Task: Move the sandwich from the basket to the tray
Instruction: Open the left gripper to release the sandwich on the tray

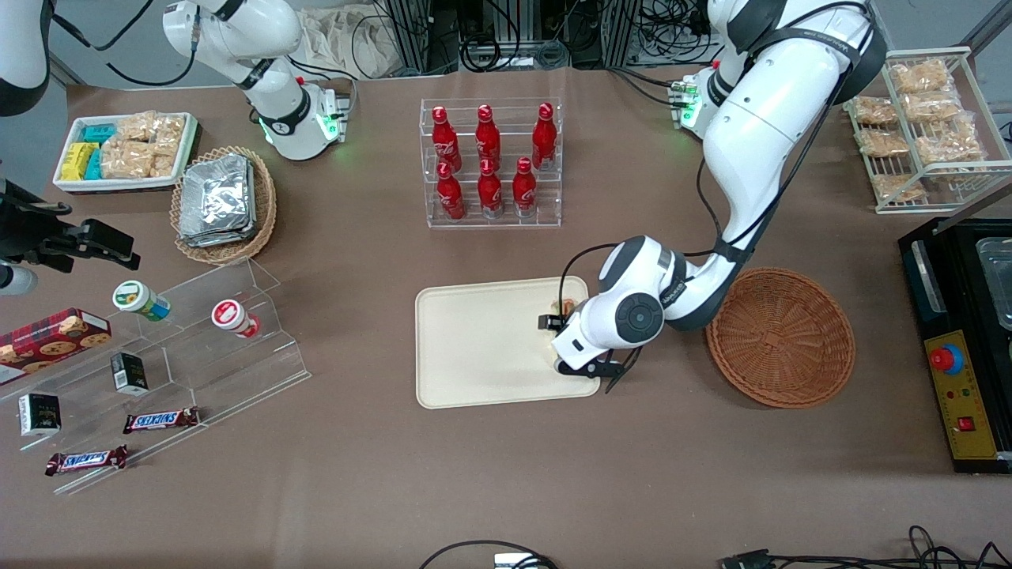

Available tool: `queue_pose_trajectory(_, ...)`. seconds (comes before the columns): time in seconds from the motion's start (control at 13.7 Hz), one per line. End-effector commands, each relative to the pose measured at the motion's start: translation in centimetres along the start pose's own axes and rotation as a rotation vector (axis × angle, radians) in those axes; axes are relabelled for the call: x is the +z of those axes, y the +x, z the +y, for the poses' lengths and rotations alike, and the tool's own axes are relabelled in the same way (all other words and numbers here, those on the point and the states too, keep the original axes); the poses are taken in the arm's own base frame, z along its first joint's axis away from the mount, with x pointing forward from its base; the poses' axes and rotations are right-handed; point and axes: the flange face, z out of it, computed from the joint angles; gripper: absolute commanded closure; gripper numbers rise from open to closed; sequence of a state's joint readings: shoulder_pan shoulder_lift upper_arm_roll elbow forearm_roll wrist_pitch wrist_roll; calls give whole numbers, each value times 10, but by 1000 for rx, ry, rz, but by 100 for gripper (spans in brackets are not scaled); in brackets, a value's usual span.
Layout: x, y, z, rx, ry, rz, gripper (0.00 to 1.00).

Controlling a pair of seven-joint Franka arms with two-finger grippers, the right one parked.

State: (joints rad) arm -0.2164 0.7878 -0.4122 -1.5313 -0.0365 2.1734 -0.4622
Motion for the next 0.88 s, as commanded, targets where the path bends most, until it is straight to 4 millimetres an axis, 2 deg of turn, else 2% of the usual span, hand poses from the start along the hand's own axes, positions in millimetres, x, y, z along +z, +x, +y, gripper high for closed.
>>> queue_pose_trajectory(0.0, -46, 7, -4, -19, 7, 74, 9)
queue_pose_trajectory(0.07, -68, 9, -11, -27, 7, 103, 4)
queue_pose_trajectory(0.22, -126, 4, -21, -37, 25, 155, 2)
queue_pose_trajectory(0.37, -186, -10, -35, -52, 66, 183, 0)
queue_pose_trajectory(0.51, -242, -32, -57, -61, 113, 173, 0)
queue_pose_trajectory(0.66, -290, -52, -89, -100, 142, 154, 0)
queue_pose_trajectory(0.8, -329, -72, -133, -98, 166, 111, 0)
